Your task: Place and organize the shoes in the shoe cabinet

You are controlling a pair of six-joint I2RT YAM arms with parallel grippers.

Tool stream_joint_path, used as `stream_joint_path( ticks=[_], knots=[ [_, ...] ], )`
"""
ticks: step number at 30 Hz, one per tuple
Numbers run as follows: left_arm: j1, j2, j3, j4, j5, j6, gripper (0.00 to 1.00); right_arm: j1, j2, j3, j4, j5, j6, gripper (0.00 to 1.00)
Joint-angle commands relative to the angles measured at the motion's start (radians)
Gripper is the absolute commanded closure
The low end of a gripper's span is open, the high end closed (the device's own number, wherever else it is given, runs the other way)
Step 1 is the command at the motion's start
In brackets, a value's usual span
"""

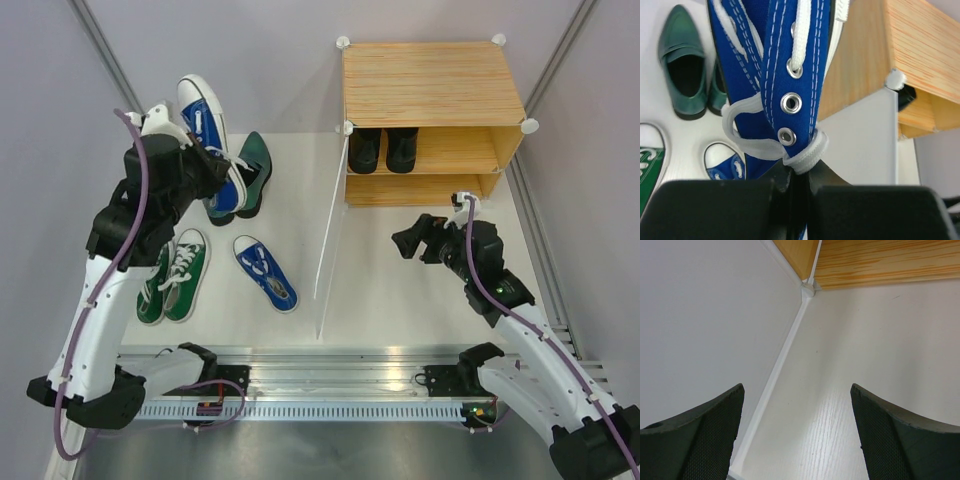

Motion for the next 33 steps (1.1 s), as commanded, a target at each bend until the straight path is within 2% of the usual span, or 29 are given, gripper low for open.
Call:
stream_joint_path(
  ticks=[1, 3, 4, 8, 11, 12, 15, 16, 19, 23, 30, 33],
  knots=[
    [-0.111, 0.076, 0.124, 0.009, 0.061, 0.087, 0.98, 0.002, -0.026, 0.059, -0.001, 0.031, -0.013, 0.1],
    [-0.223, 0.122, 0.182, 0.008, 0.009, 0.128, 0.98, 0.002, -0.037, 0.075, -0.008, 0.065, -0.011, 0.1],
    [-0.344, 0.178, 0.253, 0.003, -0.049, 0.147, 0.98, 0.004, -0.054, 0.081, -0.019, 0.088, -0.006, 0.1],
    [-0.575, 0.316, 0.466, -0.011, -0.135, 0.23, 0.98, 0.002, -0.126, 0.11, -0.057, 0.233, 0.009, 0.1],
    [-0.707, 0.424, 0.613, -0.015, -0.178, 0.283, 0.98, 0.002, -0.195, 0.153, -0.111, 0.425, -0.003, 0.09],
    [-0.736, 0.444, 0.667, -0.015, -0.18, 0.287, 0.98, 0.002, -0.218, 0.167, -0.134, 0.565, 0.0, 0.09],
    [-0.854, 0.534, 0.721, -0.003, -0.113, 0.291, 0.98, 0.002, -0.255, 0.213, -0.234, 0.802, 0.029, 0.08],
    [-0.904, 0.56, 0.724, 0.0, -0.085, 0.294, 0.98, 0.002, -0.27, 0.219, -0.279, 0.942, 0.047, 0.08],
    [-0.958, 0.639, 0.694, 0.003, -0.072, 0.278, 0.98, 0.002, -0.362, 0.201, -0.297, 1.075, 0.072, 0.07],
    [-0.959, 0.725, 0.615, 0.008, -0.053, 0.189, 0.98, 0.002, -0.437, 0.201, -0.3, 1.132, 0.073, 0.08],
    [-0.945, 0.915, 0.574, 0.008, -0.105, 0.097, 0.98, 0.002, -0.434, 0.187, -0.301, 1.037, 0.081, 0.08],
    [-0.881, 0.99, 0.574, -0.015, -0.103, 0.024, 0.98, 0.002, -0.416, 0.176, -0.3, 0.967, 0.092, 0.08]
  ],
)
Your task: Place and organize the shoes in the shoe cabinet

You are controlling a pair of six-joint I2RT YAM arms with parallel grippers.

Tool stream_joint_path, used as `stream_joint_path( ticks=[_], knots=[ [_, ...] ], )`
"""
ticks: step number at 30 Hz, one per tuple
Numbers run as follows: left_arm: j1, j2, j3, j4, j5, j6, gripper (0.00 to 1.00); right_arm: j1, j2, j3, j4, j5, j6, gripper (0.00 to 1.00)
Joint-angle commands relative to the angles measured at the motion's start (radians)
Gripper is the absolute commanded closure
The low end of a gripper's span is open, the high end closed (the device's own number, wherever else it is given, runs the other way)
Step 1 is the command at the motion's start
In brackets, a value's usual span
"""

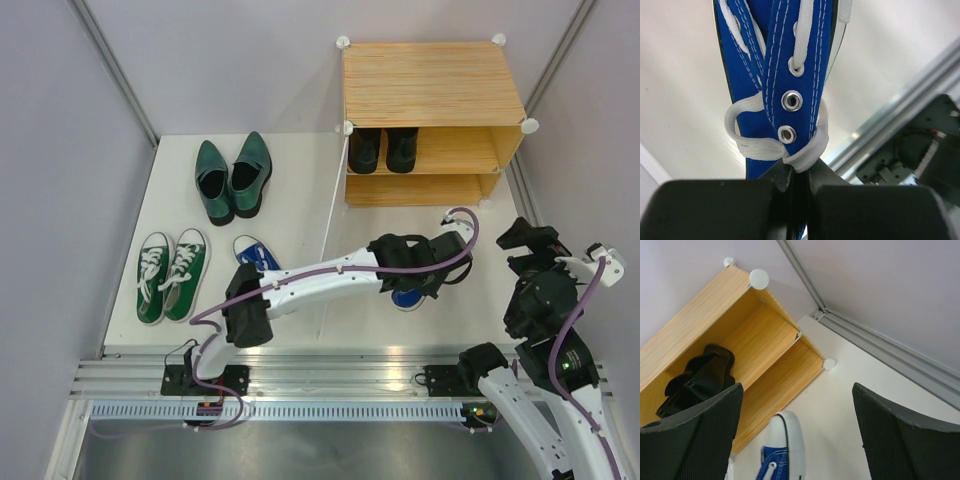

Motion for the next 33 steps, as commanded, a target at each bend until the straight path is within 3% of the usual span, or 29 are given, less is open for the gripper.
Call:
stream_joint_path(
  ticks=[1, 6, 8, 9, 12, 15, 21, 26, 33],
  knots=[
    [0.076, 0.035, 0.024, 0.037, -0.05, -0.121, 0.98, 0.0, 0.033, -0.014, -0.014, -0.083, 0.024, 0.08],
    [0.154, 0.11, 0.021, 0.026, -0.044, -0.192, 0.94, 0.0, 0.093, -0.032, -0.015, -0.187, 0.035, 0.08],
    [0.168, 0.132, 0.026, 0.026, -0.061, -0.192, 0.81, 0.0, 0.108, -0.041, -0.015, -0.213, 0.038, 0.08],
    [0.169, 0.153, 0.029, 0.024, -0.067, -0.189, 0.65, 0.0, 0.117, -0.046, -0.014, -0.222, 0.041, 0.08],
    [0.171, 0.178, 0.02, 0.02, -0.07, -0.181, 0.41, 0.0, 0.125, -0.058, -0.014, -0.239, 0.05, 0.08],
    [0.171, 0.178, -0.005, 0.021, -0.046, -0.186, 0.31, -0.001, 0.125, -0.071, -0.009, -0.253, 0.055, 0.08],
    [0.169, 0.121, -0.016, 0.037, 0.021, -0.125, 0.23, 0.0, 0.121, -0.089, -0.018, -0.287, 0.09, 0.07],
    [0.169, -0.061, -0.019, 0.112, 0.115, -0.01, 0.21, 0.0, 0.114, -0.091, -0.034, -0.264, 0.099, 0.05],
    [0.171, -0.325, -0.026, 0.13, 0.085, 0.111, 0.04, 0.0, 0.124, -0.086, -0.048, -0.285, 0.116, 0.04]
  ],
)
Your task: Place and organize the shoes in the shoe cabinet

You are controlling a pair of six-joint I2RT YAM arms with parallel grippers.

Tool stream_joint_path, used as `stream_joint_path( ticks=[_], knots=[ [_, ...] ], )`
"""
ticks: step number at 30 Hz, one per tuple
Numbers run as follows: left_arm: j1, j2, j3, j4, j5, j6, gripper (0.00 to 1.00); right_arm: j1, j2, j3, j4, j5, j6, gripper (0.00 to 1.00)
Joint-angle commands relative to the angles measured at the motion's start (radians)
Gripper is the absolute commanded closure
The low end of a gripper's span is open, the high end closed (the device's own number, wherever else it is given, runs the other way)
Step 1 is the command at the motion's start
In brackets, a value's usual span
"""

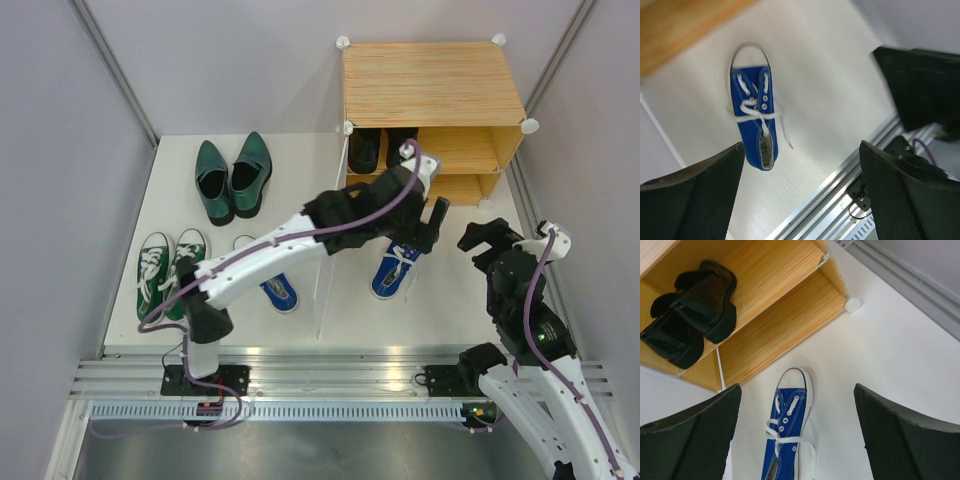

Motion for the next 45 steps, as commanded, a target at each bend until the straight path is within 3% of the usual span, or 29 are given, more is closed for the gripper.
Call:
stream_joint_path(
  ticks=[1, 5, 8, 12, 17, 20, 23, 27, 30, 31, 40, 42, 45],
  knots=[
    [0.002, -0.218, 0.012, 0.061, -0.002, 0.169, 0.03, 0.0, 0.014, 0.007, 0.012, -0.109, -0.006, 0.04],
    [0.002, -0.405, -0.13, 0.086, -0.122, 0.31, 0.0, 0.0, 0.188, 0.056, 0.034, -0.424, -0.141, 0.04],
    [0.021, -0.589, -0.303, 0.118, -0.258, 0.358, 0.0, 0.0, 0.288, 0.07, 0.017, -0.547, -0.167, 0.08],
    [0.112, -0.794, -0.558, 0.167, -0.407, 0.347, 0.0, 0.0, 0.365, 0.014, 0.048, -0.598, -0.189, 0.1],
    [0.226, -1.027, -0.893, 0.27, -0.429, 0.283, 0.0, 0.002, 0.486, -0.065, 0.14, -0.702, -0.174, 0.15],
    [0.266, -1.08, -1.002, 0.31, -0.432, 0.264, 0.15, 0.011, 0.546, -0.087, 0.201, -0.725, -0.164, 0.16],
    [0.283, -1.076, -1.033, 0.313, -0.436, 0.273, 0.01, 0.026, 0.609, -0.096, 0.238, -0.724, -0.158, 0.18],
    [0.287, -1.046, -1.05, 0.316, -0.447, 0.286, 0.0, 0.038, 0.675, -0.102, 0.264, -0.692, -0.163, 0.2],
    [0.292, -1.039, -1.059, 0.307, -0.444, 0.289, 0.0, 0.04, 0.701, -0.116, 0.291, -0.664, -0.161, 0.28],
    [0.294, -1.043, -1.064, 0.307, -0.444, 0.29, 0.0, 0.042, 0.707, -0.116, 0.296, -0.655, -0.16, 0.38],
    [0.294, -1.068, -1.073, 0.307, -0.424, 0.289, 0.0, 0.04, 0.788, 0.008, 0.206, -0.603, -0.275, 0.91],
    [0.294, -1.071, -1.073, 0.307, -0.412, 0.289, 0.0, 0.04, 0.792, 0.051, 0.168, -0.581, -0.295, 0.99],
    [0.292, -1.071, -1.073, 0.307, -0.41, 0.29, 0.0, 0.045, 0.793, 0.118, 0.117, -0.54, -0.354, 0.99]
  ],
)
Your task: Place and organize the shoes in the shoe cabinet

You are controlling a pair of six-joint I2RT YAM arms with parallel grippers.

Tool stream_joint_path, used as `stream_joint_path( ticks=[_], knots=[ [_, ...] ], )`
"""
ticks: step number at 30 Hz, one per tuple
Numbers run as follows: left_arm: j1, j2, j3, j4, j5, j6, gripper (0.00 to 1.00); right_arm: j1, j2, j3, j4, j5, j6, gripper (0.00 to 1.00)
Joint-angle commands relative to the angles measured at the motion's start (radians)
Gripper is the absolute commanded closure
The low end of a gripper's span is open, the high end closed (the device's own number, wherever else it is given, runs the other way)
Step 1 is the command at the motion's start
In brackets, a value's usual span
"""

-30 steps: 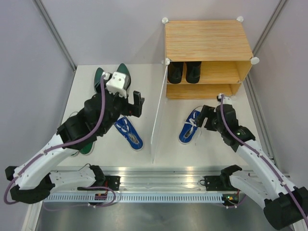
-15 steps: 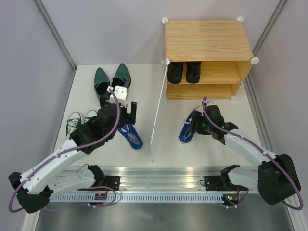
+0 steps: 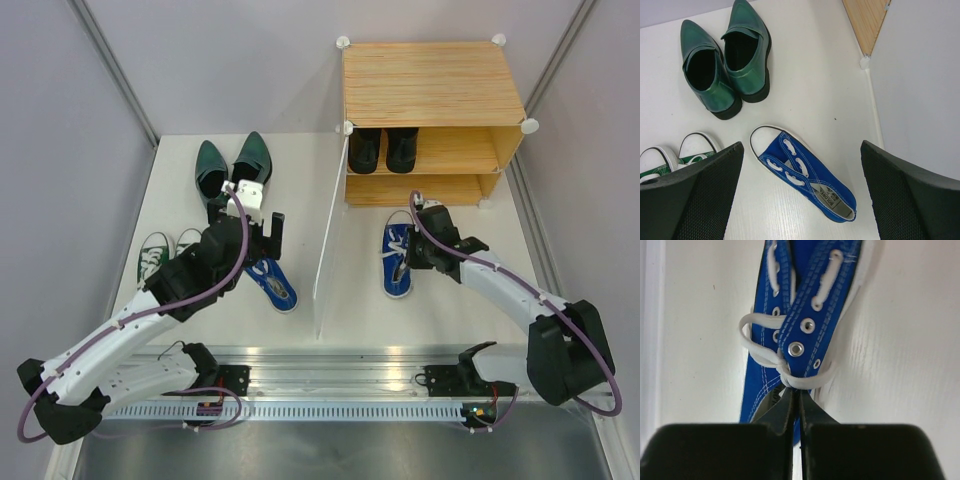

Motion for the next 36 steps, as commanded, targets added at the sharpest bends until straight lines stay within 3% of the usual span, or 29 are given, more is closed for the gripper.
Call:
stream_joint_path(
  ticks=[1, 6, 9, 10, 13, 18, 23, 26, 36],
  knots=[
    [0.005, -0.018, -0.003, 0.043, 0.008, 0.013, 0.0, 0.012, -0.005, 0.118, -0.04, 0.119, -0.1, 0.99],
    [0.005, -0.012, -0.005, 0.038, 0.019, 0.018, 0.0, 0.027, 0.042, 0.187, -0.117, 0.186, -0.147, 0.88],
    [0.004, -0.011, -0.005, 0.038, 0.02, 0.018, 0.0, 0.026, 0.085, 0.195, -0.136, 0.173, -0.133, 0.67],
    [0.005, -0.012, -0.005, 0.04, 0.022, 0.018, 0.0, 0.027, 0.09, 0.195, -0.137, 0.173, -0.128, 0.55],
    [0.004, -0.012, -0.005, 0.038, 0.022, 0.018, 0.0, 0.027, 0.084, 0.184, -0.139, 0.167, -0.108, 0.42],
    [0.004, -0.018, -0.006, 0.038, 0.028, 0.019, 0.0, 0.027, -0.004, 0.129, -0.125, 0.156, -0.073, 0.34],
    [0.004, -0.018, -0.006, 0.037, 0.036, 0.021, 0.0, 0.036, -0.088, 0.045, -0.085, 0.046, -0.004, 0.27],
    [0.005, -0.018, -0.006, 0.038, 0.04, 0.022, 0.0, 0.052, -0.094, 0.0, -0.071, 0.051, 0.047, 0.02],
    [0.004, -0.018, -0.006, 0.038, 0.062, 0.027, 0.04, 0.159, -0.024, -0.075, 0.048, 0.175, 0.169, 0.02]
  ],
)
